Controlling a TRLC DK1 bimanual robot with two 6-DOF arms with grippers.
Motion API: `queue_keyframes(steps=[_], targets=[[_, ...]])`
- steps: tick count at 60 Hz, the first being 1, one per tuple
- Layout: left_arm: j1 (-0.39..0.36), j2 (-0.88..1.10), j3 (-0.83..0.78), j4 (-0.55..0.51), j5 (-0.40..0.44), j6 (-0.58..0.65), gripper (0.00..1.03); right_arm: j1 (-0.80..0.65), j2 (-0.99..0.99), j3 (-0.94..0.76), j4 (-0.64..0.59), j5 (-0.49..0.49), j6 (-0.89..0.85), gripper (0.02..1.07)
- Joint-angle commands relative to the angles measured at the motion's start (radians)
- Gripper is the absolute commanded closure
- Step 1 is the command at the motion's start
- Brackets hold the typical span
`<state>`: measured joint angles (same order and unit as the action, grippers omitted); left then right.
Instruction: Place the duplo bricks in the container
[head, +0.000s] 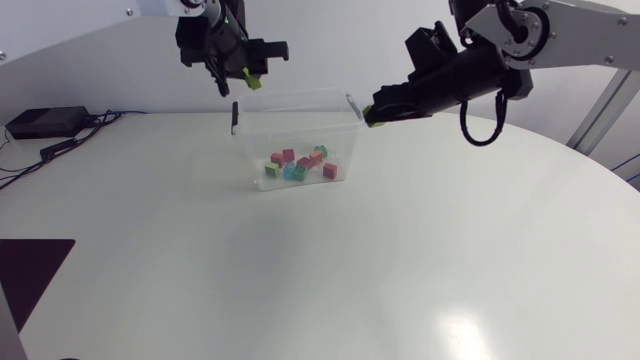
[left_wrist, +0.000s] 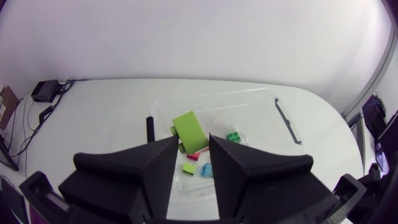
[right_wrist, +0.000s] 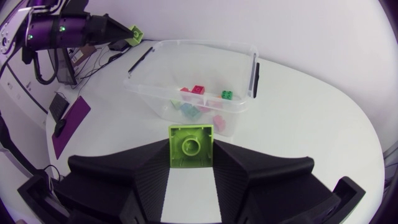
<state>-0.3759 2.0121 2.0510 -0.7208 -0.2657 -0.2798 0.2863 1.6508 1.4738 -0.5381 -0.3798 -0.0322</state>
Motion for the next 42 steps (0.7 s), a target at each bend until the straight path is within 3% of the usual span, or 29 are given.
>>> queue_keyframes(steps=[1, 4, 8, 42], targets=[[0.023, 0.073, 0.035, 0.007, 0.019, 0.034, 0.37, 0.005, 0.037, 0.046, -0.002, 0.009, 0.025, 0.77], [0.031, 0.088, 0.041, 0.004, 0.033, 0.039, 0.17, 0.005, 0.053, 0.065, -0.005, 0.009, 0.028, 0.77], [0.031, 0.086, 0.029, 0.003, 0.043, 0.050, 0.05, 0.005, 0.081, 0.094, -0.011, 0.009, 0.031, 0.77], [0.028, -0.214, -0.218, 0.034, 0.043, 0.065, 0.05, 0.037, 0.402, 0.523, -0.128, 0.047, 0.078, 0.77]])
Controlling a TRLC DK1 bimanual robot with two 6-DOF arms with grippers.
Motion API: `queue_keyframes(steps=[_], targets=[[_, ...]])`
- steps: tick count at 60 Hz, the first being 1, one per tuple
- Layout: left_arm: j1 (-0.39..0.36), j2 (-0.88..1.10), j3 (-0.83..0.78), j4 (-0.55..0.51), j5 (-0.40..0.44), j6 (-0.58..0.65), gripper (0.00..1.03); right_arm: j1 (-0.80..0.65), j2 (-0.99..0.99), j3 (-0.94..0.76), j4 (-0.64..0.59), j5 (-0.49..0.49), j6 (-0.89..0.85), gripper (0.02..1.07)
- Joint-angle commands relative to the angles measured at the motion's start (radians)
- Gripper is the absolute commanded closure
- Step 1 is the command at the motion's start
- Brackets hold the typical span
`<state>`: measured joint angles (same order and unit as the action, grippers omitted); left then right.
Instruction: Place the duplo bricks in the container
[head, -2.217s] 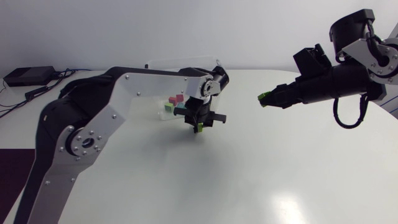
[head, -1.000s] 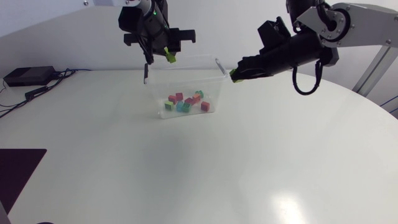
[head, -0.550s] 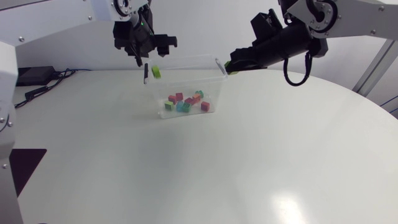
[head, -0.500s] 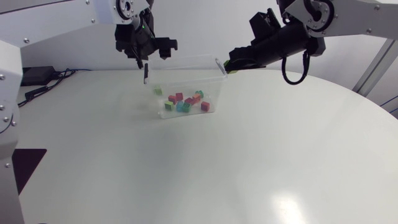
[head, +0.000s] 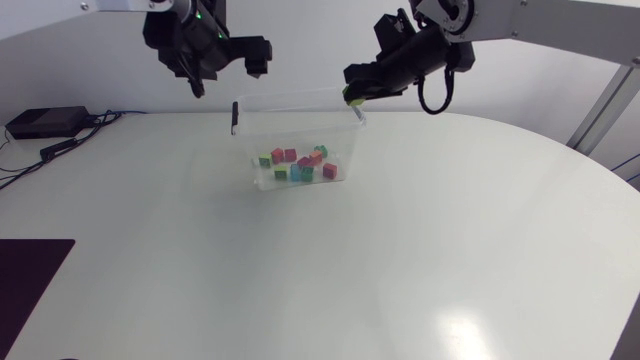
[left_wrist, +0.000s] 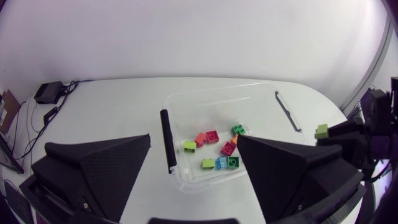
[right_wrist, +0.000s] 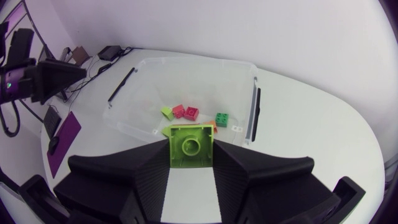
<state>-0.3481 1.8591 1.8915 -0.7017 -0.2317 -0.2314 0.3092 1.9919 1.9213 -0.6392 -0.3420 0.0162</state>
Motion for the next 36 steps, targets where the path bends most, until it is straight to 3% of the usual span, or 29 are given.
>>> queue_keyframes(steps=[1, 13, 22, 32, 36], targets=[[0.000, -0.072, -0.068, 0.016, 0.009, 0.017, 0.05, 0.016, 0.071, 0.093, -0.033, 0.011, 0.031, 0.77], [0.006, -0.190, -0.186, 0.056, 0.009, 0.044, 0.05, 0.036, 0.214, 0.295, -0.091, 0.046, 0.054, 0.75], [0.027, -0.267, -0.256, 0.079, 0.008, 0.064, 0.05, 0.041, 0.441, 0.640, -0.300, 0.067, 0.051, 0.44], [0.044, -0.340, -0.328, 0.097, 0.008, 0.090, 0.05, 0.039, 0.601, 0.966, -0.505, 0.097, 0.048, 0.25], [0.052, -0.362, -0.350, 0.105, 0.009, 0.093, 0.05, 0.039, 0.716, 1.233, -0.628, 0.104, 0.044, 0.21]])
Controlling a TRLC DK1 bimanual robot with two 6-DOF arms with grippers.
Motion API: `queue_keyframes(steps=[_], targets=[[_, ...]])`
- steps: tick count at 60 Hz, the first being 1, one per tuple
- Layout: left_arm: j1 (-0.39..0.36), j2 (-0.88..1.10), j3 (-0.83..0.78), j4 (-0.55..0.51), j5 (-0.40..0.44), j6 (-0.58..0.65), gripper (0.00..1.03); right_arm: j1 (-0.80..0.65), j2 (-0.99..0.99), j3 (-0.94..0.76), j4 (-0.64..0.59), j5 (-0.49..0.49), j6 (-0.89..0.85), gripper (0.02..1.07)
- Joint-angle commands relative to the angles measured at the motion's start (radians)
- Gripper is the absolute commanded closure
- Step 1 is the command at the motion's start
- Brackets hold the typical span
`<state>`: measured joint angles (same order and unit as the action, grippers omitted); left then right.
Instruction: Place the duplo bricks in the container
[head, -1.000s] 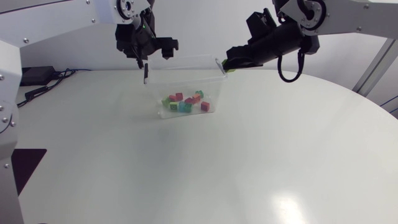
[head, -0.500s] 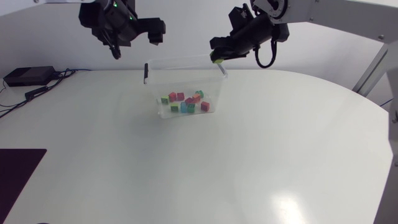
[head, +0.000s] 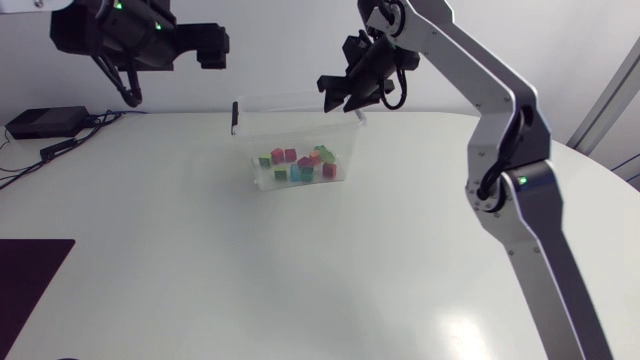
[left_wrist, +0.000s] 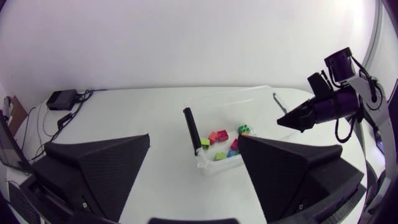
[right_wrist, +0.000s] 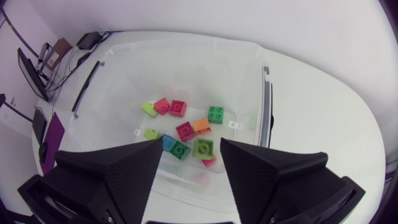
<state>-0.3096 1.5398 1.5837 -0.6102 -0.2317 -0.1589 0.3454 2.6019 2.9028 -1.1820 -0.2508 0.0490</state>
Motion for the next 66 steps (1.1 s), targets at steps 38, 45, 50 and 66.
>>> queue_keyframes(steps=[38, 45, 50, 66], targets=[[-0.042, -0.081, -0.033, -0.045, 0.012, -0.045, 0.05, 0.000, -0.305, -0.275, -0.183, -0.074, 0.089, 0.07], [-0.048, -0.101, -0.025, -0.063, 0.012, -0.048, 0.05, 0.000, -0.379, -0.375, -0.197, -0.073, 0.089, 0.07], [-0.049, -0.110, -0.025, -0.077, 0.012, -0.051, 0.05, 0.001, -0.425, -0.433, -0.199, -0.073, 0.089, 0.07], [-0.049, -0.141, -0.070, -0.111, 0.011, -0.068, 0.05, -0.032, -0.551, -0.643, -0.212, -0.039, 0.094, 0.07]])
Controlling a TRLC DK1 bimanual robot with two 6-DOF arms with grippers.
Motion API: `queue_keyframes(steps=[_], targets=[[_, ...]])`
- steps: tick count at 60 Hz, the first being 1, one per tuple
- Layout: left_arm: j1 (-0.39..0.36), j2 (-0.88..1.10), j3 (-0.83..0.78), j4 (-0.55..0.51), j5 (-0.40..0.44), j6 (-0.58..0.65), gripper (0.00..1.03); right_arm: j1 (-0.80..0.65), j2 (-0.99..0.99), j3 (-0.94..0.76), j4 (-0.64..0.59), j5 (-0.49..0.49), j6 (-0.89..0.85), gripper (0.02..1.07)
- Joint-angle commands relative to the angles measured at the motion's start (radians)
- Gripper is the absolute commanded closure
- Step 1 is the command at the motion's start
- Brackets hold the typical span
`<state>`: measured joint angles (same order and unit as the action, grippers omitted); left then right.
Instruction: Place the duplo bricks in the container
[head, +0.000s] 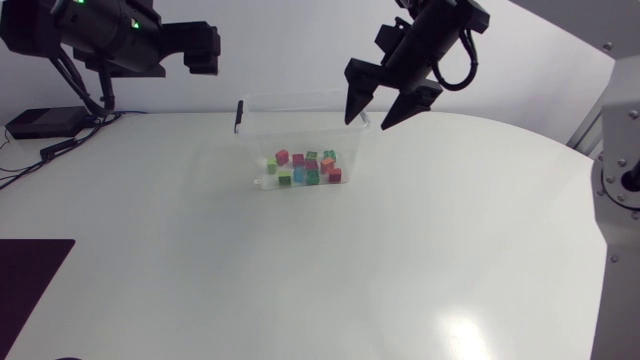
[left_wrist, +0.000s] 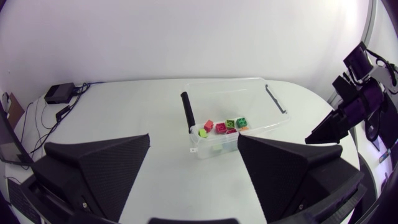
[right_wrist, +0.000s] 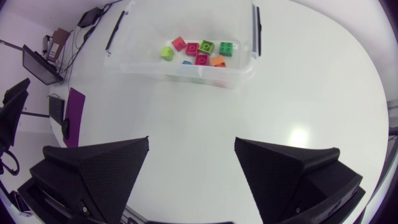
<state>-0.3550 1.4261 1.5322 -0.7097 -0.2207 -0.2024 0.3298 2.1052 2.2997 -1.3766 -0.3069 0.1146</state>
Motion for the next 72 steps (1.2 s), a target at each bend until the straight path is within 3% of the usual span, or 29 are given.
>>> queue_keyframes(steps=[1, 32, 72], targets=[[-0.004, -0.029, -0.023, -0.011, 0.000, -0.025, 0.05, -0.017, -0.059, -0.045, -0.018, 0.017, 0.028, 0.07], [0.024, -0.191, -0.221, 0.036, -0.005, -0.020, 0.05, -0.041, -0.378, -0.350, 0.039, 0.143, 0.011, 0.07], [0.083, -0.467, -0.552, 0.193, -0.052, 0.054, 0.05, -0.113, -0.927, -1.017, 0.367, 0.290, -0.015, 0.07]])
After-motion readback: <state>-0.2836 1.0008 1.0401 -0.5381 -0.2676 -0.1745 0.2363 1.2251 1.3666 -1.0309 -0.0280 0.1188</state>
